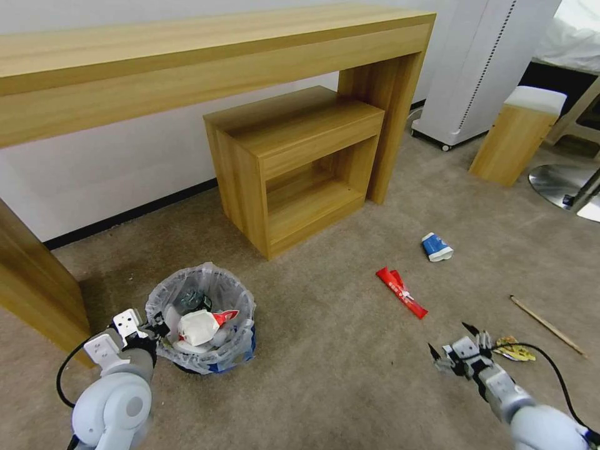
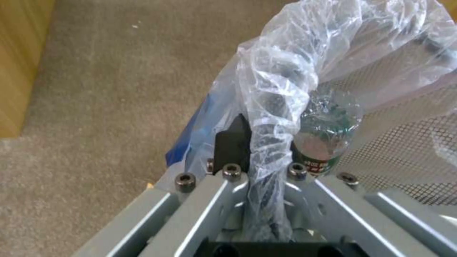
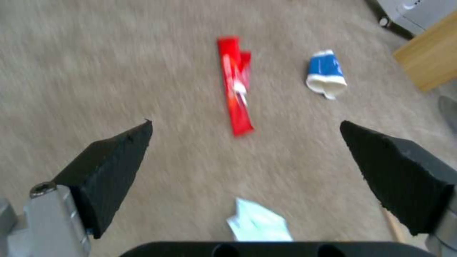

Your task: Pick up the trash bin and place the garbage on the floor into it.

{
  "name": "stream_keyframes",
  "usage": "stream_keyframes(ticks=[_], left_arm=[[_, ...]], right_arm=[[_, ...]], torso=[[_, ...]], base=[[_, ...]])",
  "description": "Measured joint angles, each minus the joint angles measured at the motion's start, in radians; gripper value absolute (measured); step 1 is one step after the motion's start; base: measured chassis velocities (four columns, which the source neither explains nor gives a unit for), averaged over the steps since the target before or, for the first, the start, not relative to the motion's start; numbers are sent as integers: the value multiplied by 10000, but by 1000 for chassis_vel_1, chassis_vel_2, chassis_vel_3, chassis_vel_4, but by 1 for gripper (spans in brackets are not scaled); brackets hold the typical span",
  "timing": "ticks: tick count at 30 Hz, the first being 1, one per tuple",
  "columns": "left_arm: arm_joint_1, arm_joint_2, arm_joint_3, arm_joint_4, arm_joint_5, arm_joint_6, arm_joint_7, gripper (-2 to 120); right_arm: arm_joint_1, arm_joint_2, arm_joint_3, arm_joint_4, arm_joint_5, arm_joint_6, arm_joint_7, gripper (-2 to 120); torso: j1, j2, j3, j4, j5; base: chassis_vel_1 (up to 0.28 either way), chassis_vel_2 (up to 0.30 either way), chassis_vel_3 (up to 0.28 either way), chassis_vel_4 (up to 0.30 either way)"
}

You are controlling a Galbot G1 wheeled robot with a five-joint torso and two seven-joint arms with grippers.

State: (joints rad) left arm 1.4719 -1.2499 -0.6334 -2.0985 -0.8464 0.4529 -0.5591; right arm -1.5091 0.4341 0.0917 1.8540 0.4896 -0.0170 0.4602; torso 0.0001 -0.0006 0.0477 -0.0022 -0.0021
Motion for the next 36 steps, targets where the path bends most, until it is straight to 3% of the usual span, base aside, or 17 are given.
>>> stream_keyframes(ticks=[5, 10, 18, 21, 36], left_arm=[[173, -113, 209, -186, 325, -6, 137, 1], [479, -125, 245, -569, 598, -24, 237, 1], [767, -135, 81, -941, 781, -24, 257, 1], [847, -141, 33, -1074, 859, -23, 279, 1], [997, -68, 58, -1228, 1258, -73, 466, 1]], right_arm=[[295, 1336, 473, -157, -46, 1268, -485, 100], [651, 2565, 1082, -63, -221, 1625, -798, 100], [1044, 3180, 1532, 319, -283, 1674, -1299, 100], [1354, 3790, 1660, 355, -322, 1624, -1474, 100], [1994, 4449, 1512, 315, -170, 1823, -1809, 100]], torso=[[0, 0, 0, 0, 4], [0, 0, 0, 1, 3], [0, 0, 0, 2, -2], [0, -1, 0, 1, 1], [0, -2, 1, 3, 1]], base=[[0, 0, 0, 0], [0, 0, 0, 0], [0, 0, 0, 0], [0, 0, 0, 0], [0, 0, 0, 0]])
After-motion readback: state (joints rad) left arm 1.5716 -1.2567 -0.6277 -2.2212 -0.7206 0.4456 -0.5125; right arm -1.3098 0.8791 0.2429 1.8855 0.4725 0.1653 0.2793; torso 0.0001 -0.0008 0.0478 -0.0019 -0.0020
